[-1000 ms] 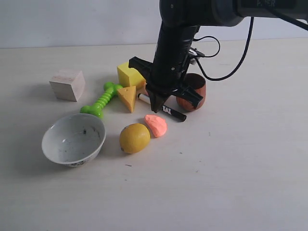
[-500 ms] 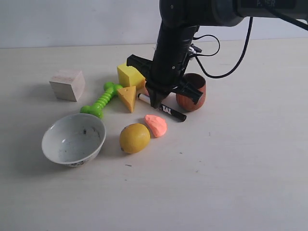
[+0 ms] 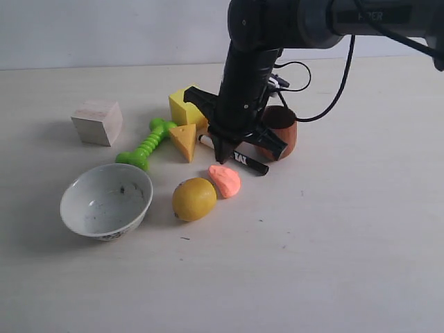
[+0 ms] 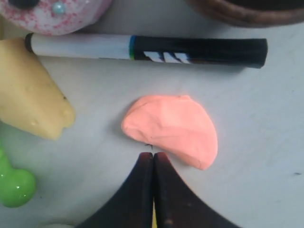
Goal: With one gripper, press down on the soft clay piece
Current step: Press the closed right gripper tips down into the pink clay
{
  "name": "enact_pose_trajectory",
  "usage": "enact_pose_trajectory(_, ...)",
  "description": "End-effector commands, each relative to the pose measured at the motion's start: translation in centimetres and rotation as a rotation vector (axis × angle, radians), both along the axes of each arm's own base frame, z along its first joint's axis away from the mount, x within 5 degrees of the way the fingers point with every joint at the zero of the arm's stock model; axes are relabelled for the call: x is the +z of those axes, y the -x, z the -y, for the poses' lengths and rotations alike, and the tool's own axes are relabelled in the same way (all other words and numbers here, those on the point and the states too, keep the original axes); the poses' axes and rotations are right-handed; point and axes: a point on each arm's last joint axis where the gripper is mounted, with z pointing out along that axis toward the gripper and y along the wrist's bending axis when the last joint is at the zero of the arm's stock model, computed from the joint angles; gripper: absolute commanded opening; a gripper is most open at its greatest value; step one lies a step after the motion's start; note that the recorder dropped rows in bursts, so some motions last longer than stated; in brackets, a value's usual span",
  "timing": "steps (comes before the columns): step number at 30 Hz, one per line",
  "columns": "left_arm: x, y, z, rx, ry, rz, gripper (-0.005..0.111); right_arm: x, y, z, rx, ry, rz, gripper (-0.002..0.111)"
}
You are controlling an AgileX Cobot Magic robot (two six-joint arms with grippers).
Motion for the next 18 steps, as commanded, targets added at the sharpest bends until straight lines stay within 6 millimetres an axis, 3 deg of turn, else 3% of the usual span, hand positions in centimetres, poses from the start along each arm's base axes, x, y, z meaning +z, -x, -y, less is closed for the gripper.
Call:
enact_pose_trajectory(1,0.13,0.02,0.04,-0.007,-0.001,0.016,0.000,-0.10,0.17,-0.11,-0.020,0.011,-0.025,0.000)
enact_pose_trajectory(18,0.13,0.02,0.04,-0.007,-0.001,0.016,0.000,-0.96,0.84,-0.80,-0.040,0.076,-0.032,0.000)
